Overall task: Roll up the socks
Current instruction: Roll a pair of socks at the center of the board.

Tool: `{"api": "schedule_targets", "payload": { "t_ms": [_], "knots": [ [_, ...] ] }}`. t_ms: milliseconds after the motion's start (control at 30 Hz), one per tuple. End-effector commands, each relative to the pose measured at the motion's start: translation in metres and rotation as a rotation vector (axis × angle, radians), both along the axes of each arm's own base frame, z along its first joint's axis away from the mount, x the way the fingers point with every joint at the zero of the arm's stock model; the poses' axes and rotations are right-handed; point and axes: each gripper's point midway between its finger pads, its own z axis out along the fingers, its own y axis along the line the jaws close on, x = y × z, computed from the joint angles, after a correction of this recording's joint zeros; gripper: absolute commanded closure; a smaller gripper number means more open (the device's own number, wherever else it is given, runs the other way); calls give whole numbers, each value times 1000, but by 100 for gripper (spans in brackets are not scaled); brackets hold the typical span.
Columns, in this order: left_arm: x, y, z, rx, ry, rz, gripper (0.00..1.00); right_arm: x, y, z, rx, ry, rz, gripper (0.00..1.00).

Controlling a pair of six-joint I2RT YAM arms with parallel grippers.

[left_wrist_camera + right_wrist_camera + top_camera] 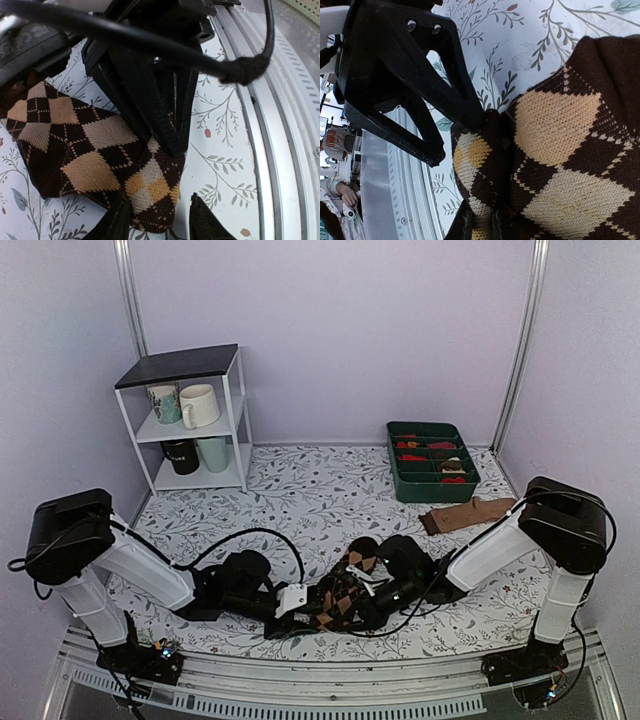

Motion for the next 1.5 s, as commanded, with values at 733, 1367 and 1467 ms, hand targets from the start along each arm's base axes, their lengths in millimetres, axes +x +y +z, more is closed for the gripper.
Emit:
{"api": "schedule_targets", "payload": {
  "t_ms": [733, 1367, 1467],
  "knots": [
    [-24, -4, -36, 189, 172, -41, 100, -18, -55, -47, -286, 127, -42, 76],
    [-20, 17, -57, 399, 770, 145, 100, -10, -40, 59, 116, -805, -7, 61],
    [-21, 19, -61, 420, 801, 153, 100, -16, -28, 50, 82, -860, 48, 61]
  ]
}}
